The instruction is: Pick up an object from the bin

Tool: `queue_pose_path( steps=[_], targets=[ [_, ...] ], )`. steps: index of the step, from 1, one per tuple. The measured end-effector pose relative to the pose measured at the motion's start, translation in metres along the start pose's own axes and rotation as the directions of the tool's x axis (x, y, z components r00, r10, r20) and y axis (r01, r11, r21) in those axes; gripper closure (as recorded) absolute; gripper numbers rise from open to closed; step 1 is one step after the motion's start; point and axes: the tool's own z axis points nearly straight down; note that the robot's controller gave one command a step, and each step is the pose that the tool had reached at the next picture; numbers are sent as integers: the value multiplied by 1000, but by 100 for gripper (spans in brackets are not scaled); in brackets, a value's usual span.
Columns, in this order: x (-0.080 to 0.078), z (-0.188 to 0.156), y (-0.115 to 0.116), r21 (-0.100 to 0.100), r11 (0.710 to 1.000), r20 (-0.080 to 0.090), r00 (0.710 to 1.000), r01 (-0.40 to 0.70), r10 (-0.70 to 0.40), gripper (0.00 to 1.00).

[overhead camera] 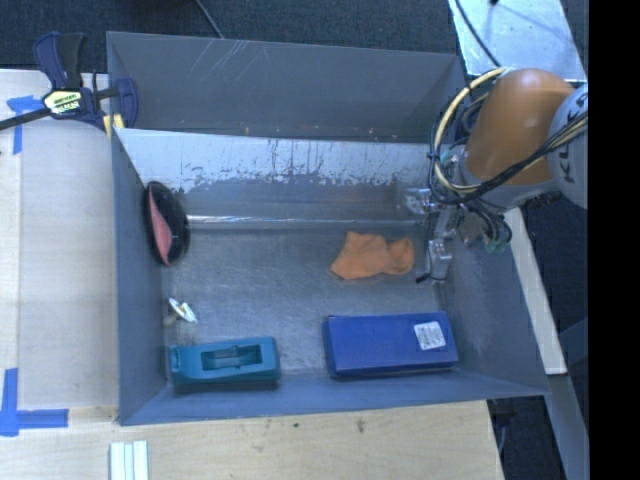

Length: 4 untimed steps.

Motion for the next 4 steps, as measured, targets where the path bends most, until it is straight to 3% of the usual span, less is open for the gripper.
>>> queue_pose_path(
  steps=[1,2,3,4],
  targets=[
    [5,4,61,-1,992,-7,992,-127,127,100],
    [5,4,61,-1,992,-7,992,-126,126,100],
    [9,-41,53,-2,992,-12,992,-128,128,100],
    [-6,-104,65,0,995,-6,995,-97,97,100]
  ],
)
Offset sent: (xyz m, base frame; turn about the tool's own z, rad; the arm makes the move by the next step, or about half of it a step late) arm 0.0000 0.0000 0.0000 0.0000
